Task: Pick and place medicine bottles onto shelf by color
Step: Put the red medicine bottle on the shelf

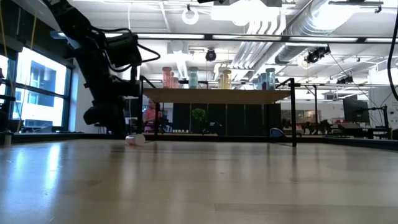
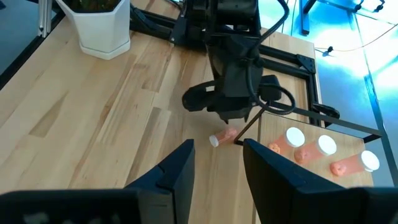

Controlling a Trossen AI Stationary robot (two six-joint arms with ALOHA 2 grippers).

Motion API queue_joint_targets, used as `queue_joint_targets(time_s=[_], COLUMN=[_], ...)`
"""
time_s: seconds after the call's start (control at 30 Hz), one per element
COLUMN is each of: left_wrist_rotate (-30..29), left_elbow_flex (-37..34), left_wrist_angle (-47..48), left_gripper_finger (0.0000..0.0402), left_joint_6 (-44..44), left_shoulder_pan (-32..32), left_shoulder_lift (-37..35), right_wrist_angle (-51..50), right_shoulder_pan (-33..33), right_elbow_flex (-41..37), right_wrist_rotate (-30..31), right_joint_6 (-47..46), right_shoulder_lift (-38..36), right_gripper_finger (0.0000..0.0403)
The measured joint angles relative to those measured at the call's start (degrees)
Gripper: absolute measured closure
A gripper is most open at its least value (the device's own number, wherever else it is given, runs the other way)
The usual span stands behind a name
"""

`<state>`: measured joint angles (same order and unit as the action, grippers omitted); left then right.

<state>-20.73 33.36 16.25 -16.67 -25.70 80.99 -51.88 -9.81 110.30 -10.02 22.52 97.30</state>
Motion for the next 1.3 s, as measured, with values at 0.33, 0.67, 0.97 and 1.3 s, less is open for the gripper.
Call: queue_joint_targets(time_s=[0.33,0.67,0.97,1.3], left_wrist_rotate=[-0.7,2.3,4.9,5.1], left_elbow_flex=[0.0,0.0,0.0,-2.7], left_wrist_angle=[-4.7,-5.3,-4.9,-7.9], left_gripper_finger=[0.0229,0.0281,0.0317,0.0328], left_joint_6=[-0.1,1.4,4.4,7.3], left_shoulder_pan=[-3.0,-4.6,-4.6,-4.4], left_shoulder_lift=[0.0,0.0,0.0,-0.1], right_wrist_angle=[0.0,0.0,0.0,0.0], right_shoulder_pan=[0.0,0.0,0.0,0.0], right_elbow_flex=[0.0,0.0,0.0,0.0], right_wrist_rotate=[0.0,0.0,0.0,0.0], right_joint_6=[0.0,0.0,0.0,0.0], right_shoulder_lift=[0.0,0.0,0.0,0.0], right_gripper_finger=[0.0274,0.0274,0.0274,0.0274])
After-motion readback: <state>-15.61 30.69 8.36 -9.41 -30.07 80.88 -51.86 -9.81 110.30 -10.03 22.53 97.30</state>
